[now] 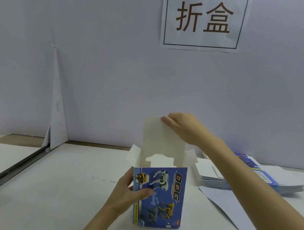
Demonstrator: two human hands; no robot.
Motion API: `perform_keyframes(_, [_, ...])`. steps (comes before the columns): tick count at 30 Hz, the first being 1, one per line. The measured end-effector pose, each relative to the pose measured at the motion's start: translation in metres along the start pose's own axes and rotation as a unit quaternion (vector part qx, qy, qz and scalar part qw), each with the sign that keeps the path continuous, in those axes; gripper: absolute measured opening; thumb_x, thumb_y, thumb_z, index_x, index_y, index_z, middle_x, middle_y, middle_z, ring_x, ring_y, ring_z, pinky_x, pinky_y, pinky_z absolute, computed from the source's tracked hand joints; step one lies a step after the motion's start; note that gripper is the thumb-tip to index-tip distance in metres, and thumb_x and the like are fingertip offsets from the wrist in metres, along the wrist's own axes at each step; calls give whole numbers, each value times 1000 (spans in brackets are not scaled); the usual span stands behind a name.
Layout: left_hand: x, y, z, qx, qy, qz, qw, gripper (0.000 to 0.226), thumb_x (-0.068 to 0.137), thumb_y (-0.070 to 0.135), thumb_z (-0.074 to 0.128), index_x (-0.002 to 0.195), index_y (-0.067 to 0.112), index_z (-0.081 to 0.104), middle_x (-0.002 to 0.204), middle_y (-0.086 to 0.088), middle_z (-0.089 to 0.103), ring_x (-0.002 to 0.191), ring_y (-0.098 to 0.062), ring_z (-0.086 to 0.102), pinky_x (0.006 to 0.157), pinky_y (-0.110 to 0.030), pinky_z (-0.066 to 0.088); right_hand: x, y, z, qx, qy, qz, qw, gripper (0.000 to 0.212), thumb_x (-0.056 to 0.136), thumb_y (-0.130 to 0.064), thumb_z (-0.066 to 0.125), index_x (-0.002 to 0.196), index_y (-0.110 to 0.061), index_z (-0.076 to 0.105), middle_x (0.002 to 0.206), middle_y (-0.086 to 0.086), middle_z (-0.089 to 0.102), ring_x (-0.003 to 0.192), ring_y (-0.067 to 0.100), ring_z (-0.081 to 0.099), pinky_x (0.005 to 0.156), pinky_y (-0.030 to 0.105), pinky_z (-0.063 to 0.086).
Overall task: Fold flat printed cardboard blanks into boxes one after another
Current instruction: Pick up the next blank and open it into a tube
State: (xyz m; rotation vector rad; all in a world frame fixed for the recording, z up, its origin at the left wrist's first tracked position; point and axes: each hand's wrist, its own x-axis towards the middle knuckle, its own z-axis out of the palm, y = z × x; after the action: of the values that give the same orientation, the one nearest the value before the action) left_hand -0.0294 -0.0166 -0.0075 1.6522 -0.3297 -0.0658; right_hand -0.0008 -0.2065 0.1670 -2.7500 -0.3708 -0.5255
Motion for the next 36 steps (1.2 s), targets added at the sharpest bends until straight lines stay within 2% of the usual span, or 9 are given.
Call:
perform_keyframes(7, [3,-7,-1,15,-9,5,1000,66,55,36,78,116,27,54,98,20,71,95,-4,67,69,-18,55,41,35,23,278,-178,182,926,34,93,-42,57,103,-10,65,95,5,69,81,19,67,71,29,54])
perform_keyframes(10, [5,-8,1,20,-18,9,1000,67,55,38,78,117,27,54,99,21,70,96,-3,66,72,-19,55,27,49,50,211,-346,208,890,22,95,-31,57,101,-11,65,96,6,72,80,16,70,72,27,57])
perform_keyframes(12, [5,-7,0,20,-18,12,1000,69,54,41,79,117,25,54,99,20,71,96,-5,67,80,-24,56,20,56,64,138,-382,149,902,24,97,-17,54,115,-2,62,115,14,66,103,25,66,93,33,51])
perform_keyframes(16, [5,-9,0,19,-23,7,1000,75,50,47,79,118,27,54,102,17,71,99,-10,67,87,-32,56,17,62,63,259,-343,141,892,21,99,-30,51,107,-15,62,103,5,70,85,13,69,84,31,56])
perform_keyframes(19, [5,-8,1,18,-21,6,1000,67,56,38,77,119,27,54,103,15,71,99,-12,67,86,-32,57,27,61,37,307,-213,117,920,11,91,-32,63,99,-27,69,96,-5,73,82,9,69,76,24,56])
perform_keyframes(22, [5,-8,1,17,-16,2,1000,64,57,38,76,117,27,54,105,13,70,99,-14,68,88,-36,56,27,46,16,234,-75,22,969,16,85,-21,72,88,-37,74,75,-24,70,63,-11,63,59,8,46])
perform_keyframes(25, [3,-7,2,15,-13,6,1000,64,58,37,75,118,26,54,105,12,70,98,-14,68,88,-36,56,21,36,22,113,28,-86,989,16,86,-11,69,100,-16,77,84,-16,67,67,-10,58,64,0,40])
perform_keyframes(31, [3,-6,3,11,-17,11,1000,67,59,38,76,121,28,52,110,9,69,102,-17,66,88,-35,56,11,32,-8,291,-58,81,952,32,88,-48,58,76,-26,77,69,-9,71,62,7,64,55,15,49])
perform_keyframes(36, [4,-7,2,11,-26,8,1000,72,52,49,78,118,31,53,106,12,70,100,-14,66,85,-31,57,6,20,-22,346,-133,61,927,8,72,-22,80,71,-29,78,79,-8,75,67,0,68,55,11,50])
